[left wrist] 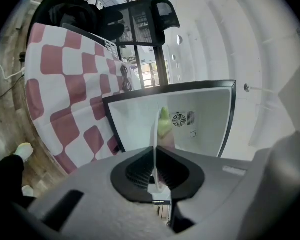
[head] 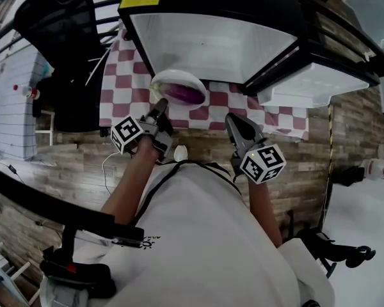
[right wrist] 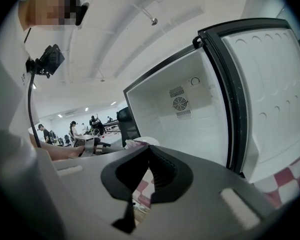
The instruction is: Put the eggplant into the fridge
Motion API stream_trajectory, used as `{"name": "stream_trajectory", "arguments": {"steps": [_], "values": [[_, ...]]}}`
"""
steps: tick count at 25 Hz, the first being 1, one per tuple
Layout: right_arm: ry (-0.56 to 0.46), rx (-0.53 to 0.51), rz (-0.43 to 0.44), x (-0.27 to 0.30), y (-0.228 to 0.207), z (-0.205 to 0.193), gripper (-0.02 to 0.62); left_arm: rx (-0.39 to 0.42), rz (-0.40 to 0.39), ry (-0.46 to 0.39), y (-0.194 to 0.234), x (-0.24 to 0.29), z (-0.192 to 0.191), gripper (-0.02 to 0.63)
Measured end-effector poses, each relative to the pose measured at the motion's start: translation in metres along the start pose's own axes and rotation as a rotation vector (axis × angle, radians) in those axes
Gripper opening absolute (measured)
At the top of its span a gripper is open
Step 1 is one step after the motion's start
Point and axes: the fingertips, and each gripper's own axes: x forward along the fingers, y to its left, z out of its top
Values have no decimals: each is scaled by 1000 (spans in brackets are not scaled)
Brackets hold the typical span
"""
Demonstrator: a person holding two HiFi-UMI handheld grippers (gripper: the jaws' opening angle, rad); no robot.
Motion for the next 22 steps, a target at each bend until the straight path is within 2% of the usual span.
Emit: {"name": "stream_trajectory", "arguments": {"steps": [9,17,22], "values": [[18,-10,10,23,5,-1,6,10,0,25,6,9,6,21],[44,-28,65,35,-9,5,6,5,10,-8,9,14,4,21],[86,-57,138,43,-25,12,6,-9,22,-74,9,29,0,21]]}}
